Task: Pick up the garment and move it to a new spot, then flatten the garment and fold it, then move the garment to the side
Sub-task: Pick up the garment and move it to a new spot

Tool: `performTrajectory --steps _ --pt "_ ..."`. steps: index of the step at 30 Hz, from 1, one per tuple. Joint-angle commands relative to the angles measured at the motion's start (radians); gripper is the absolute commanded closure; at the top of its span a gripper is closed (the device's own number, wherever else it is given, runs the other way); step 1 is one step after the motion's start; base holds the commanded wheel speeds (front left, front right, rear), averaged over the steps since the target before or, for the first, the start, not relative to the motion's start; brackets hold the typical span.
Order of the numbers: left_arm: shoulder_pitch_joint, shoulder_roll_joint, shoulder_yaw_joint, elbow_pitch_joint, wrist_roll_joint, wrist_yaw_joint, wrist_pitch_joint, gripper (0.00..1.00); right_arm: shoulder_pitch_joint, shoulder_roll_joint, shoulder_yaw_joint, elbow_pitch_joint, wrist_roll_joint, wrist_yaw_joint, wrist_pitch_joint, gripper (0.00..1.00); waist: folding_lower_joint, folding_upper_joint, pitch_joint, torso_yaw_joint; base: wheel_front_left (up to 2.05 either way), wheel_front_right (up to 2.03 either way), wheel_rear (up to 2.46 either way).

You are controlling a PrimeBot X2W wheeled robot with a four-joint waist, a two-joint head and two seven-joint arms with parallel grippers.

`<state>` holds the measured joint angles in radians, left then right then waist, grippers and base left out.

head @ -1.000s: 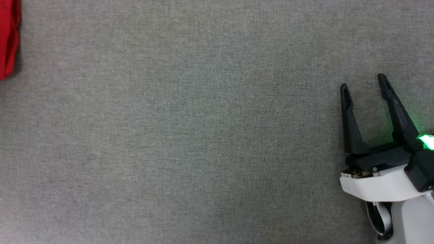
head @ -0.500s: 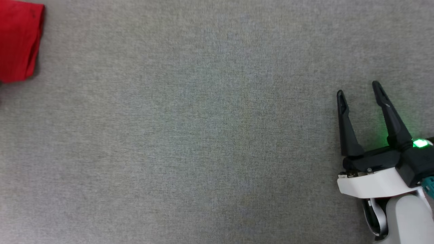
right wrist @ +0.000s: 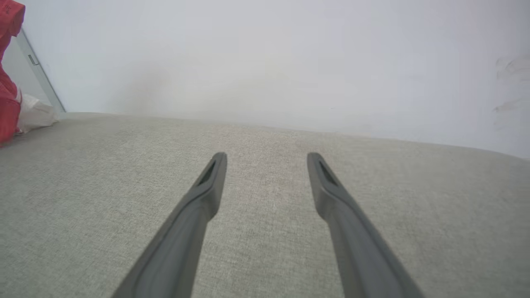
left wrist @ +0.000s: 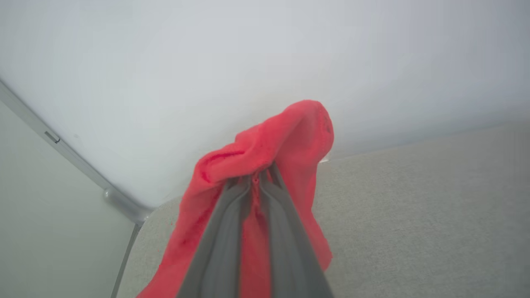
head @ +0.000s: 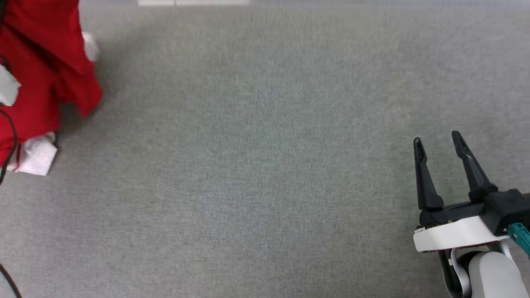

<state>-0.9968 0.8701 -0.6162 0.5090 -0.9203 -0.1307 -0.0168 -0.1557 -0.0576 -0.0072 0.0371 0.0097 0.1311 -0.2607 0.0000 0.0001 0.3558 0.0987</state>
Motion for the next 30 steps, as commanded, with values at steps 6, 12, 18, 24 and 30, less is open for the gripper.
performTrajectory --steps 6,12,18,24,30 --pt "-0.006 -0.030 -0.018 -0.106 0.010 0.001 -0.156 1.00 0.024 0.008 -0.010 0.025 0.017 -0.001 -0.004 0.00 0.0000 -0.0001 -0.161 -0.021 0.00 0.00 0.00" --pt "-0.038 -0.112 -0.048 -0.219 0.065 0.031 -0.198 1.00 0.043 0.008 -0.029 0.021 0.023 -0.001 -0.004 0.00 0.0000 -0.0001 -0.207 -0.047 0.00 0.00 0.00" --pt "-0.005 -0.265 -0.130 -0.336 0.124 0.087 -0.213 1.00 0.053 0.008 -0.078 0.002 0.031 -0.001 -0.005 0.00 0.0000 -0.0001 -0.214 -0.081 0.00 0.00 0.00" --pt "0.098 -0.422 -0.258 -0.383 0.194 0.134 -0.231 1.00 0.046 0.009 -0.123 -0.023 0.029 -0.001 -0.005 0.00 0.0000 -0.0001 -0.214 -0.114 0.00 0.00 0.00" --pt "0.293 -0.562 -0.428 -0.320 0.234 0.142 -0.241 1.00 0.039 0.009 -0.119 -0.037 0.022 -0.001 -0.005 0.00 0.0000 -0.0001 -0.211 -0.146 0.00 0.00 0.00"
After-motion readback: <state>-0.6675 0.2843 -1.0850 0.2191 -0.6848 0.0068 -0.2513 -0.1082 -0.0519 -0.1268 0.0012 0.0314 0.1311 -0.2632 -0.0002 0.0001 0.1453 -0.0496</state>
